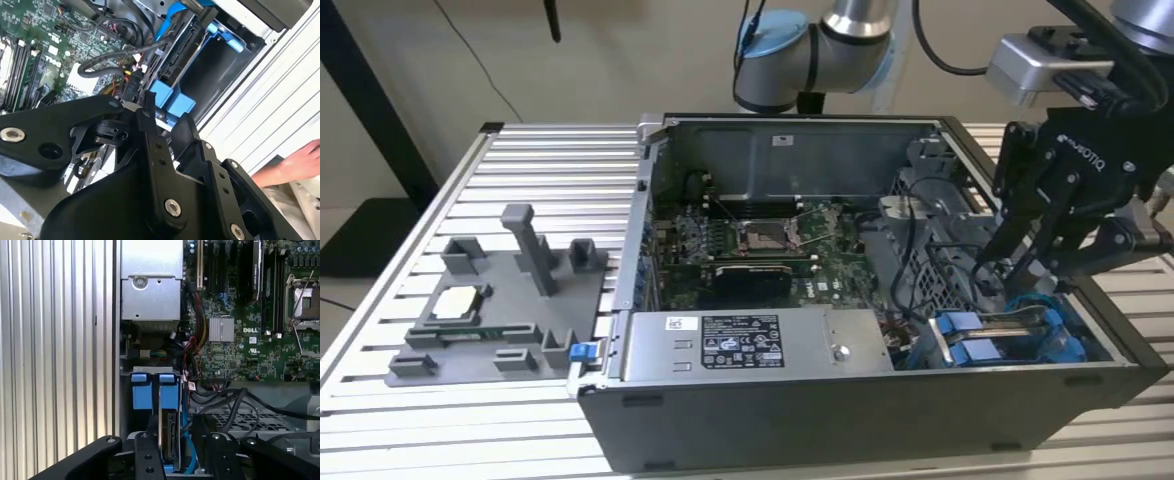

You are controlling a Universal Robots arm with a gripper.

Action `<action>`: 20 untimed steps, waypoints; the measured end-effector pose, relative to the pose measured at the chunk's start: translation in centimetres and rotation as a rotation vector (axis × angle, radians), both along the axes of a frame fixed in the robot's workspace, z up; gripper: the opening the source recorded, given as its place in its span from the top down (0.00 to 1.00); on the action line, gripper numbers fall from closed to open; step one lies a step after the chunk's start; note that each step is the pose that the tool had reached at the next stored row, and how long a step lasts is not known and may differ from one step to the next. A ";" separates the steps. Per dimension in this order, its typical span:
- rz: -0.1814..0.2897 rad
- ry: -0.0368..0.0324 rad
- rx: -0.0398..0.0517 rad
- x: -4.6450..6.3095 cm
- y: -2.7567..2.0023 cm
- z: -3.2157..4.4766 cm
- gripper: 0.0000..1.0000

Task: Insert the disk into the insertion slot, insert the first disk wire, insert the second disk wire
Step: 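Insert the disk into the insertion slot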

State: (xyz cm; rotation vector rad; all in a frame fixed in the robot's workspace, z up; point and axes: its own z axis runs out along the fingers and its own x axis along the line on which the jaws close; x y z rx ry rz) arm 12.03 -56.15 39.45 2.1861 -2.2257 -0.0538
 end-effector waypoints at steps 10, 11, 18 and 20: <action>0.000 -0.0020 0.0099 0.0 1.56 -0.16 0.00; 0.000 -0.0031 0.0112 0.0 1.59 -0.27 0.00; 0.002 -0.0131 0.0175 0.0 1.73 -1.00 0.00; 0.002 -0.0133 0.0180 0.0 1.73 -1.02 0.00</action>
